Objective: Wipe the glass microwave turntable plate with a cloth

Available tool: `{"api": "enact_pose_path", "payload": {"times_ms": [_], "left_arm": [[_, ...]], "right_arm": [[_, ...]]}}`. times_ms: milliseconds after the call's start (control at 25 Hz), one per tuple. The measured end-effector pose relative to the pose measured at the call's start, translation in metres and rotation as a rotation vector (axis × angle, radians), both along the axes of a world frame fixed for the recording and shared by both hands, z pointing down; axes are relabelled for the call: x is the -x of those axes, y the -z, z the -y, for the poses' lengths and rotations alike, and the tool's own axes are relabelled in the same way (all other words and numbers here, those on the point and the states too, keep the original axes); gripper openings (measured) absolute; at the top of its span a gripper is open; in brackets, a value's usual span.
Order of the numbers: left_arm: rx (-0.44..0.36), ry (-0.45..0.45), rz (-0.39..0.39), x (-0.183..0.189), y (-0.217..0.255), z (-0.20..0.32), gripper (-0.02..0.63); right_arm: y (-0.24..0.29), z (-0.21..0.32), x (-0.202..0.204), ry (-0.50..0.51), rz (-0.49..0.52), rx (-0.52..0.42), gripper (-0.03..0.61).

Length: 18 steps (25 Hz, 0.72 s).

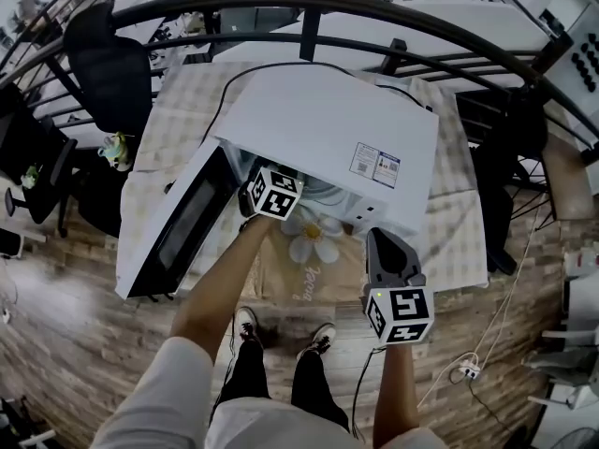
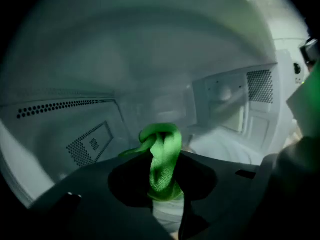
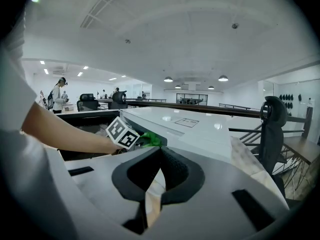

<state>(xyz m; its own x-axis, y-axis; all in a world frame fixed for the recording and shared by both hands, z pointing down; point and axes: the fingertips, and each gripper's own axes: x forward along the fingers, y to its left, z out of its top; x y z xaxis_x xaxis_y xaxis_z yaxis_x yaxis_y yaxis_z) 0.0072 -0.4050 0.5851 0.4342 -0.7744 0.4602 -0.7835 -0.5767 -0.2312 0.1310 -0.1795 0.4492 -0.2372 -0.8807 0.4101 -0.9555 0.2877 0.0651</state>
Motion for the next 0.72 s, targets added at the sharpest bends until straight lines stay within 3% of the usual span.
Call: {"api": "enact_pose_path", "payload": {"times_ms": [120, 280, 720], "left_arm": [[0.055, 0.031, 0.070, 0.007, -0.022, 0.020, 0.124], [0.171, 0.015, 0.011, 0.002, -0.033, 0.023, 0.124], [0.302, -0.206, -0.010, -0.023, -0.035, -0.070, 0.121]], "right_arm": [[-0.013, 0.000, -0.002, -0.003, -0.004, 0.020, 0.014], [-0.017, 0.004, -0.007, -0.012, -0.012, 0.024, 0.014], [0.015, -0.002, -0.003, -0.008, -0.009, -0.019, 0.014]]}}
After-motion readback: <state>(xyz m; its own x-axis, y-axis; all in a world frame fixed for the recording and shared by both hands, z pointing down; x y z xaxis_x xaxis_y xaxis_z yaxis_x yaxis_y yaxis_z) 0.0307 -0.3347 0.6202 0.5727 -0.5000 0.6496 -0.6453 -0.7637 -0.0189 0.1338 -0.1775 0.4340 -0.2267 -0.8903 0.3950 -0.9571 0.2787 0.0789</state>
